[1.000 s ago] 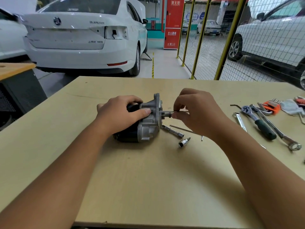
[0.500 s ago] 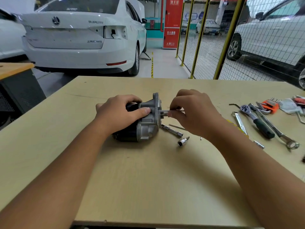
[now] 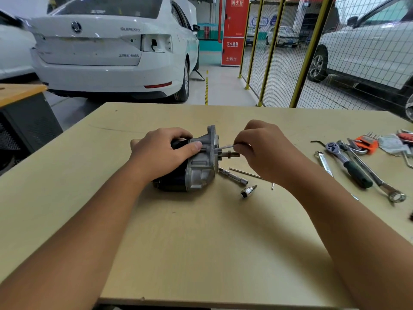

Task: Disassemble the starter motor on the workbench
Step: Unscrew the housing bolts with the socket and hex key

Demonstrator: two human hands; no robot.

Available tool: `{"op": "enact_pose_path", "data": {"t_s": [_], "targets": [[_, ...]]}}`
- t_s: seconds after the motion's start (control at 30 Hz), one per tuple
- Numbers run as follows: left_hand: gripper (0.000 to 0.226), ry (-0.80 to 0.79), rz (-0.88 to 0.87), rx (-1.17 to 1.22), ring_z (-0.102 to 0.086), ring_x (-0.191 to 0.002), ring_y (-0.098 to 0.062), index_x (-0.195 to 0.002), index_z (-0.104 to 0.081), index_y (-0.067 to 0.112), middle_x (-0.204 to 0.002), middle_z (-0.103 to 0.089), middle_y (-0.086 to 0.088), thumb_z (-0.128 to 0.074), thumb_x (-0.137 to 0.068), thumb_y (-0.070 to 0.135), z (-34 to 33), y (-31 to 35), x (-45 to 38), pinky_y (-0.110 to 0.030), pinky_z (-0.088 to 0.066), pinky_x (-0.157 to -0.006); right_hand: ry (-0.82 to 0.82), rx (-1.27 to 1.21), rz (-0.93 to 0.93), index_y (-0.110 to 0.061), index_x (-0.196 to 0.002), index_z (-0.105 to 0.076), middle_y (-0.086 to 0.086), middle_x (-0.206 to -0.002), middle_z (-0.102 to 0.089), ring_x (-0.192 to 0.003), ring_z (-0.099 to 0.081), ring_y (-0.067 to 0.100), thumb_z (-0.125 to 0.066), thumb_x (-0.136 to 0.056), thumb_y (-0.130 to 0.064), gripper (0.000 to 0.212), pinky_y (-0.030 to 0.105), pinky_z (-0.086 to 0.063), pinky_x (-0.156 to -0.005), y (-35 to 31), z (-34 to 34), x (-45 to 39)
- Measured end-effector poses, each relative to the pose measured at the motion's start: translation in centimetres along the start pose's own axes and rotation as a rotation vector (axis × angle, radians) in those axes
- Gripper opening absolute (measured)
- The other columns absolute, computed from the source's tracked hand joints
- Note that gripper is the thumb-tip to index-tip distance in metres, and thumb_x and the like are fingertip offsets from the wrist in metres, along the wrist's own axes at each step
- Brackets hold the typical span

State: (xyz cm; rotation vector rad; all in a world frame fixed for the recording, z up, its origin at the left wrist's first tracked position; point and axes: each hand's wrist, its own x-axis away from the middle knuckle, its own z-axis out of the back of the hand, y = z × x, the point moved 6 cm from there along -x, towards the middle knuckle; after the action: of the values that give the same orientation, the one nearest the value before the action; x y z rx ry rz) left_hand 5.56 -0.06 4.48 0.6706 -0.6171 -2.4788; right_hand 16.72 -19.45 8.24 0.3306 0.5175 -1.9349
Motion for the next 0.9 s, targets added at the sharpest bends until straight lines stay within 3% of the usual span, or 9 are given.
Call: {"op": "enact_pose_path", "data": {"t_s": [0.23,0.43,0.53,0.67,0.77,0.9], "targets": [[0.071,-0.007,0.008,-0.001,-0.056,-0.11,-0.011,-0.112,-0.066,0.053,-0.112,-0.067,0.026,-0.045,-0.057,0.093,0.06,-0.02,0.05,-0.041,-0.026,-0.092,0.003,0.118,0.016,-0.022,-0.097,-0.078,-0.009,-0.092,-0.06,-0.084,-0.058,0.021,-0.07,-0.092,-0.03,0.012,0.042,-0.049,-0.081,-0.53,0.55,0.15],[0.073,-0.001,-0.008,-0.001,-0.056,-0.108,-0.01,-0.113,-0.066,0.051,-0.11,-0.067,0.026,-0.044,-0.058,0.095,0.25,0.08,0.1,-0.042,-0.029,-0.092,0.008,-0.036,0.017,-0.016,-0.08,-0.067,-0.005,-0.084,-0.053,-0.076,-0.056,0.022,-0.079,-0.083,-0.019,0.013,0.038,-0.051,-0.069,-0.4,0.38,-0.02],[0.073,0.002,-0.01,0.003,-0.055,-0.107,-0.009,-0.112,-0.067,0.051,-0.11,-0.067,0.027,-0.043,-0.058,0.094,0.23,0.12,0.13,-0.042,-0.029,-0.092,0.006,-0.079,0.041,-0.015,-0.084,-0.068,-0.001,-0.084,-0.055,-0.076,-0.054,0.019,-0.073,-0.09,-0.024,0.011,0.032,-0.045,-0.067,-0.11,0.34,-0.01],[0.07,0.002,-0.014,0.002,-0.056,-0.109,-0.009,-0.114,-0.067,0.05,-0.111,-0.067,0.026,-0.047,-0.061,0.091,0.24,0.18,0.18,-0.041,-0.028,-0.091,-0.04,-0.057,0.07,-0.011,-0.095,-0.075,0.002,-0.089,-0.058,-0.081,-0.055,0.02,-0.06,-0.097,-0.015,0.015,0.036,-0.047,-0.076,0.1,0.21,-0.02],[0.064,0.004,-0.014,-0.002,-0.057,-0.112,-0.011,-0.114,-0.068,0.05,-0.113,-0.068,0.024,-0.051,-0.065,0.087,0.28,0.19,0.2,-0.041,-0.027,-0.091,-0.065,0.004,0.07,-0.014,-0.099,-0.075,-0.003,-0.091,-0.058,-0.085,-0.057,0.021,-0.057,-0.099,-0.02,0.019,0.041,-0.049,-0.079,-0.19,-0.1,0.03],[0.065,-0.001,-0.009,-0.003,-0.058,-0.115,-0.013,-0.115,-0.068,0.049,-0.115,-0.068,0.023,-0.052,-0.065,0.087,0.23,0.2,0.19,-0.041,-0.027,-0.092,-0.01,0.157,0.039,-0.027,-0.095,-0.072,-0.014,-0.092,-0.055,-0.091,-0.055,0.018,-0.061,-0.097,-0.035,0.013,0.039,-0.036,-0.08,-0.23,0.22,0.14]]}}
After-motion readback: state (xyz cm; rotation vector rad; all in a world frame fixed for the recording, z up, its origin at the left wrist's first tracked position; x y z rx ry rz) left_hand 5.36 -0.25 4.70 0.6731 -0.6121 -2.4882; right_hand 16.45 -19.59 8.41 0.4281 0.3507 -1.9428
